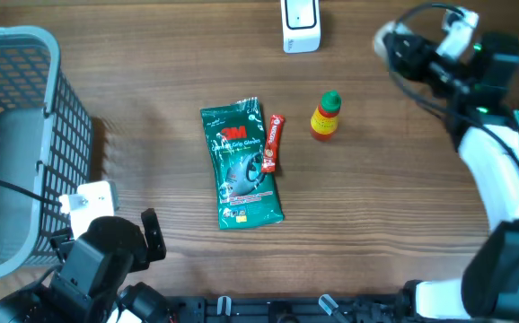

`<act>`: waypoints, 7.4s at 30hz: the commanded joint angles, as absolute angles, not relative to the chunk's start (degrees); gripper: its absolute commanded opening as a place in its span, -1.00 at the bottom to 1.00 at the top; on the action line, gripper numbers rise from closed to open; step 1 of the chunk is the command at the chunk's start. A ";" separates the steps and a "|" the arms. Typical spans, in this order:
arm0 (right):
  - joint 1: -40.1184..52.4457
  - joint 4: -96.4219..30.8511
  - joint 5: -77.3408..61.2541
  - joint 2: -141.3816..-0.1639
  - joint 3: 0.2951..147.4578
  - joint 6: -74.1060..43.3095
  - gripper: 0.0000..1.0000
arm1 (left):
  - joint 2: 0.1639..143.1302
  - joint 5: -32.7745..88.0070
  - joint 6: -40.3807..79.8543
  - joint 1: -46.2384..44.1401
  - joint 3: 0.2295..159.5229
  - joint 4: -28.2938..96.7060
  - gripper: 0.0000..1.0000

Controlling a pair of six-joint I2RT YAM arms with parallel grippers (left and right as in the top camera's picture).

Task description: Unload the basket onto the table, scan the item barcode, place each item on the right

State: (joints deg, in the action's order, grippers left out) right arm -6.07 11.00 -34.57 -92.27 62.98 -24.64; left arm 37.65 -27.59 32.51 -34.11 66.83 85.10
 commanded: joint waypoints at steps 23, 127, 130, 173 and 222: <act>8.86 31.18 -28.01 -140.05 105.89 -24.01 0.09 | 37.60 -27.51 33.50 -33.85 67.51 84.95 1.00; 18.52 -45.78 -2.87 -104.05 83.96 -10.96 0.15 | 37.60 -27.51 33.50 -33.85 67.51 84.95 1.00; 18.52 -46.46 -2.85 -104.05 83.96 -10.92 0.16 | 37.60 -27.51 33.50 -33.85 67.51 84.95 1.00; 18.52 -61.23 -20.78 -98.56 87.07 37.60 -0.38 | 37.60 -27.51 33.50 -33.85 67.51 84.95 1.00; 18.52 -46.48 -31.00 -98.87 89.60 48.58 0.71 | 37.60 -27.51 33.50 -33.85 67.51 84.95 1.00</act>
